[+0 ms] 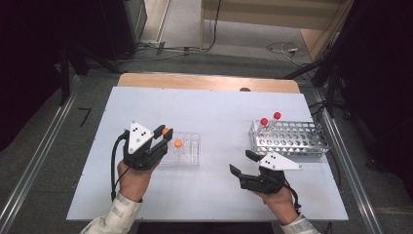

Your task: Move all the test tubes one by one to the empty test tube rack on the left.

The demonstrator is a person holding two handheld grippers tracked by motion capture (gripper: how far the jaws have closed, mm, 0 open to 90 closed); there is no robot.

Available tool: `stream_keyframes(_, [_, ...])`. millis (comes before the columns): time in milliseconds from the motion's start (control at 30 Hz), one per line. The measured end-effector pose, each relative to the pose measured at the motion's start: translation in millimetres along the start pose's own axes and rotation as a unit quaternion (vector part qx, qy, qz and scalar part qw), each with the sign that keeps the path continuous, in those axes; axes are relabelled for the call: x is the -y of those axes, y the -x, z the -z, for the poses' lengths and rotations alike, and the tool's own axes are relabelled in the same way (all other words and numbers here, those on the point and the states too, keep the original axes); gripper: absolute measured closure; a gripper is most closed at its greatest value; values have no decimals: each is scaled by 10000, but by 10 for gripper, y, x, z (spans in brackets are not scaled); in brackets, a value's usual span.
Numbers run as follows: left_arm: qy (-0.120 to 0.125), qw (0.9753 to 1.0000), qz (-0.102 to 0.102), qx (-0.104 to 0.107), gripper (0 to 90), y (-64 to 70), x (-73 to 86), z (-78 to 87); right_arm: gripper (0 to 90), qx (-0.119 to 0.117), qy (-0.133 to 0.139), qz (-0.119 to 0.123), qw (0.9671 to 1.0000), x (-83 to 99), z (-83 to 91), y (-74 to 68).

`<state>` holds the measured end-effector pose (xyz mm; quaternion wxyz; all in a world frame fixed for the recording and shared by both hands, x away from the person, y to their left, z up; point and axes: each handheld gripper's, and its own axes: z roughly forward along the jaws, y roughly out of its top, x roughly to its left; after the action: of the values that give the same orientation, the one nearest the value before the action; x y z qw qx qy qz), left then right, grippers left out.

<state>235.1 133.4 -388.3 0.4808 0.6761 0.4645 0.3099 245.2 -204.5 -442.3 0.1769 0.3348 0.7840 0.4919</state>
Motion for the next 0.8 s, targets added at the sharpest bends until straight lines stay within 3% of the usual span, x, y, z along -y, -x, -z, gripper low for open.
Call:
stream_keyframes(200, [-76,10000,2,-15,694,13,69,-59,243,4,7,3,10000,1,4,0])
stream_keyframes(500, [-304,9995,62,-114,690,28,303,-167,245,10,4,21,10000,4,9,-4])
stream_keyframes(800, [-365,9992,166,-41,609,23,310,-169,245,20,-2,30,10000,7,5,2])
